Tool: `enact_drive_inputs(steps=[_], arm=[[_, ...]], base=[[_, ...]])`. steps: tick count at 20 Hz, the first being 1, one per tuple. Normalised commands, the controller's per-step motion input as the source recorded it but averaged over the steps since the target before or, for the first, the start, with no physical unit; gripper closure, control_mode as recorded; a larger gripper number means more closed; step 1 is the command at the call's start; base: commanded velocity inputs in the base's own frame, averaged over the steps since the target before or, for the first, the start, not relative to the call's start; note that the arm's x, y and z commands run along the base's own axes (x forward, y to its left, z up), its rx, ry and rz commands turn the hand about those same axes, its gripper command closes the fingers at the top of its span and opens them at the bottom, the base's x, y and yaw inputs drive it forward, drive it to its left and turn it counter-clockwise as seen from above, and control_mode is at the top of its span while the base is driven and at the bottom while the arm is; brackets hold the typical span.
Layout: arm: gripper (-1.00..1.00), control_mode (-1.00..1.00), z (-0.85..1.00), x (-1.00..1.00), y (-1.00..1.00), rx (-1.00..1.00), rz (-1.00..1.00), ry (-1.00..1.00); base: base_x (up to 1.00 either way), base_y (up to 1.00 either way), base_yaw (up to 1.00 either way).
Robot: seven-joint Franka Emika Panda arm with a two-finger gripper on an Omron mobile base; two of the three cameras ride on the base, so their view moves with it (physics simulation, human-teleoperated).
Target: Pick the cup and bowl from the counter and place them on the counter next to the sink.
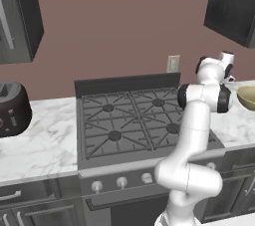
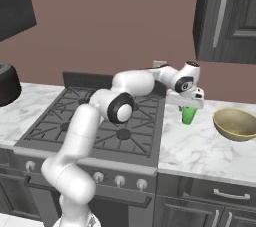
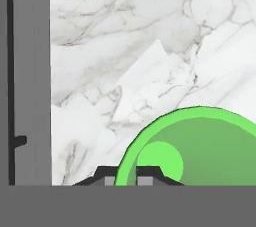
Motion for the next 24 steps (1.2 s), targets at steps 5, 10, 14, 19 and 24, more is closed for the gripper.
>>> enact_drive_inputs(steps=[5,10,14,19,24], arm=[[1.00,-1.00,0.00,-0.05,0.90,-0.01,0.00,-0.04],[1.00,-1.00,0.24,-0.12,0.83,-0.04,0.00,-0.04],[1.00,-1.00,0.58,-0.25,0.59,-0.05,0.00,-0.02],[1.00,-1.00,0.85,-0.27,0.23,-0.04,0.00,-0.01],[1.00,-1.00,0.56,-0.48,0.29,0.00,0.00,-0.02]], base=[[0.00,0.00,0.00],[0.00,0.00,0.00],[0.00,0.00,0.00],[0.00,0.00,0.00],[0.00,0.00,0.00]])
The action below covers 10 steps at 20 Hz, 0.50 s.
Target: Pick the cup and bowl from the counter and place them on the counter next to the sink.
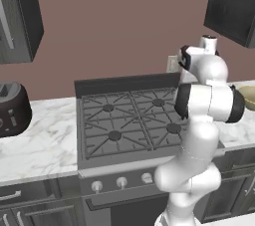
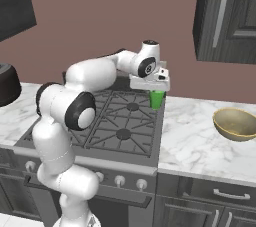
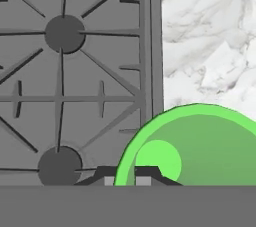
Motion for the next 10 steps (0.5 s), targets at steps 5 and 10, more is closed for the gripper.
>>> enact_drive_inputs(steps=[5,10], arm=[[1.00,-1.00,0.44,-0.55,0.53,-0.02,0.00,-0.07],[1.00,-1.00,0.31,-0.54,0.58,0.00,0.00,-0.05]], base=[[0.00,0.00,0.00],[0.00,0.00,0.00]])
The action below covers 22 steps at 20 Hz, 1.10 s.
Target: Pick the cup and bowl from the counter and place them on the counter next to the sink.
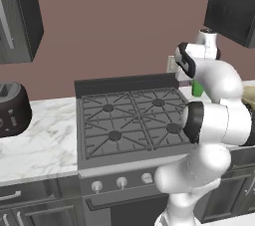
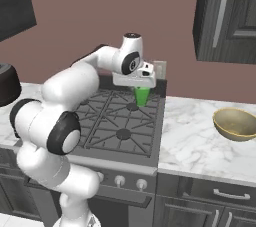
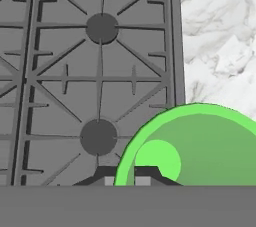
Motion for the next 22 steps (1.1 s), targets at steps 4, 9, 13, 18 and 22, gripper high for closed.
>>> enact_drive_inputs(steps=[4,9,13,18,22], arm=[[1.00,-1.00,0.09,-0.49,0.72,0.00,0.00,-0.04],[1.00,-1.00,0.08,-0.36,0.64,0.00,0.00,-0.04],[1.00,-1.00,0.19,-0.28,0.59,0.00,0.00,0.00],[1.00,-1.00,0.31,-0.23,0.28,0.00,0.00,0.00],[1.00,-1.00,0.17,-0.39,0.14,0.00,0.00,0.00]], base=[[0.00,0.00,0.00],[0.00,0.00,0.00],[0.00,0.00,0.00],[0.00,0.00,0.00],[0.00,0.00,0.00]])
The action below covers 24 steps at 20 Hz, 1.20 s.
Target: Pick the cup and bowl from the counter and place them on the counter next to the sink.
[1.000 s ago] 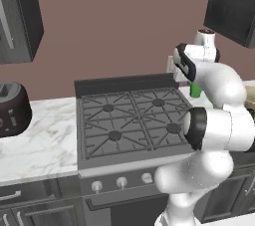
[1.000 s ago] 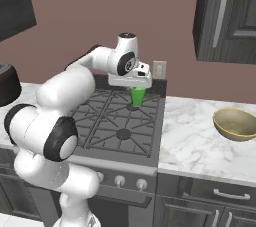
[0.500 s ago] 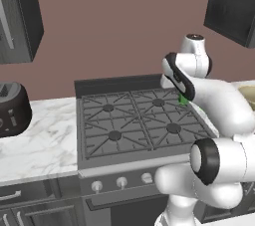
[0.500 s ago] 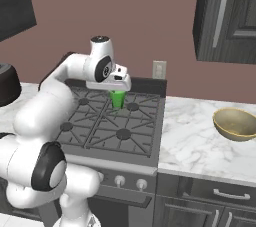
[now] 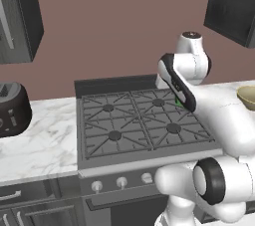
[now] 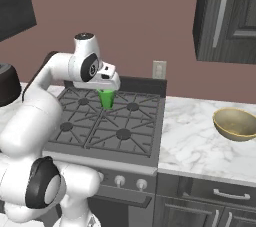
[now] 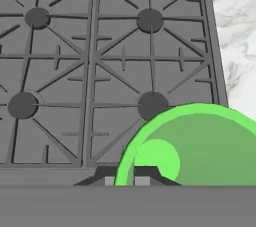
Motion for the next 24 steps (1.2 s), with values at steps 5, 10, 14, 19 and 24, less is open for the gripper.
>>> enact_drive_inputs(steps=[5,10,14,19,24], arm=[[1.00,-1.00,0.03,-0.47,0.17,0.00,0.00,0.00],[1.00,-1.00,0.00,-0.29,0.31,0.00,0.00,-0.01],[1.00,-1.00,0.00,-0.01,0.06,0.00,0.00,0.00],[1.00,-1.00,0.00,0.00,0.00,0.00,0.00,0.00],[1.00,-1.00,0.00,0.00,0.00,0.00,0.00,0.00]], base=[[0.00,0.00,0.00],[0.00,0.00,0.00],[0.00,0.00,0.00],[0.00,0.00,0.00],[0.00,0.00,0.00]])
